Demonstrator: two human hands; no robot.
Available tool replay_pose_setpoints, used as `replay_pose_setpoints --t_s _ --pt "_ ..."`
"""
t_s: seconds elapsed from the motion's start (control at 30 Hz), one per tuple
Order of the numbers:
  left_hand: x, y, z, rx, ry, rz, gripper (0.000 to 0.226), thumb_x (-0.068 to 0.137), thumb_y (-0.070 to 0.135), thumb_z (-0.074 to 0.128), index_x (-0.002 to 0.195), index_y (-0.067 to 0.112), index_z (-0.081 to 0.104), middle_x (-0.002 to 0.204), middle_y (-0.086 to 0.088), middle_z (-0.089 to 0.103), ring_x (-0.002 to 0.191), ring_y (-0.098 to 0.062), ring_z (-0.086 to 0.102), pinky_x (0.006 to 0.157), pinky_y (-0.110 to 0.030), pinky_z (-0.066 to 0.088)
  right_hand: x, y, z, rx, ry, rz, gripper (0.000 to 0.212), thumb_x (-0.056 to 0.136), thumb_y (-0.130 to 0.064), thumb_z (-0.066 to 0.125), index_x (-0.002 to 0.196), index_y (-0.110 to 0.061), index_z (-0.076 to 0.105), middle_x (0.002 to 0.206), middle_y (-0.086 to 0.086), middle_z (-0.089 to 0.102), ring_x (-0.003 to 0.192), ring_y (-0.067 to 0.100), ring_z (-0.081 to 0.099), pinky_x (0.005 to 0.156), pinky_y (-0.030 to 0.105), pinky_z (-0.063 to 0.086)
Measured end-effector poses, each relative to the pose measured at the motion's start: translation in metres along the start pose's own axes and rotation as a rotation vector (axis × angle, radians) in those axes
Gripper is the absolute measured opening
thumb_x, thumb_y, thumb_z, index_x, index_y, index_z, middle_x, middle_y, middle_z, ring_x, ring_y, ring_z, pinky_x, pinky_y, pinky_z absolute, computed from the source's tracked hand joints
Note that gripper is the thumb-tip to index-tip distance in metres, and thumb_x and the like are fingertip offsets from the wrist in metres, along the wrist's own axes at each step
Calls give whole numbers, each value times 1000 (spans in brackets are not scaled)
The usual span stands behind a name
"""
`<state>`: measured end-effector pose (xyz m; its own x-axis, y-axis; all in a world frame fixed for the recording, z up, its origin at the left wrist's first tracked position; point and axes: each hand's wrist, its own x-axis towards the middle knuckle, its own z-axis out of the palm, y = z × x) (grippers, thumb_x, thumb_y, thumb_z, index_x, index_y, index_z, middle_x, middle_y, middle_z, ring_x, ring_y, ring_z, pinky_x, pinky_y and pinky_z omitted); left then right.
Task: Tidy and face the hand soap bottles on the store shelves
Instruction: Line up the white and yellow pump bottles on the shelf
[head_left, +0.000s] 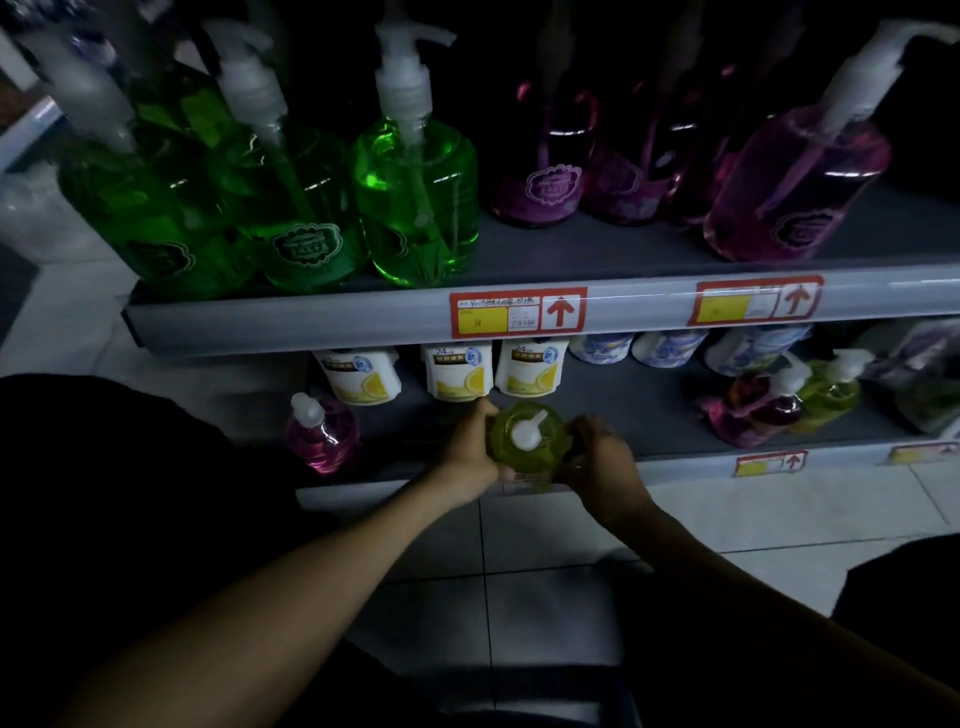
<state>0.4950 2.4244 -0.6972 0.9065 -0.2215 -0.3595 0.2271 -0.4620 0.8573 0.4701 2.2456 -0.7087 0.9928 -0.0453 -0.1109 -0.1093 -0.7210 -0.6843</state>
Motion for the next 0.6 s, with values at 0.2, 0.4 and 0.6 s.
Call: replay_pose_setpoints --t_s 0.2,0.4,0.6 --pt "-70 52 -38 -229 -65 138 63 64 -6 81 120 16 60 111 -1 70 103 -16 66 85 -26 55 -56 -40 -47 347 94 -235 50 64 -54 76 87 -22 45 93 -1 50 92 11 54 74 21 43" --pt "-129 113 -65 -356 -38 337 57 62 11 77 117 23 64 112 -1 72 103 -15 67 82 -25 54 -93 -96 -86 738 93 -243 50 67 -48 78 92 -17 49 102 8 62 106 21 62 74 55 56" --pt "-151 172 -76 -369 64 474 52 63 19 86 111 27 68 110 -1 72 105 -17 67 79 -26 54 -101 -133 -138 755 250 -361 44 69 -51 76 103 -26 62 104 -2 68 104 18 64 82 57 53"
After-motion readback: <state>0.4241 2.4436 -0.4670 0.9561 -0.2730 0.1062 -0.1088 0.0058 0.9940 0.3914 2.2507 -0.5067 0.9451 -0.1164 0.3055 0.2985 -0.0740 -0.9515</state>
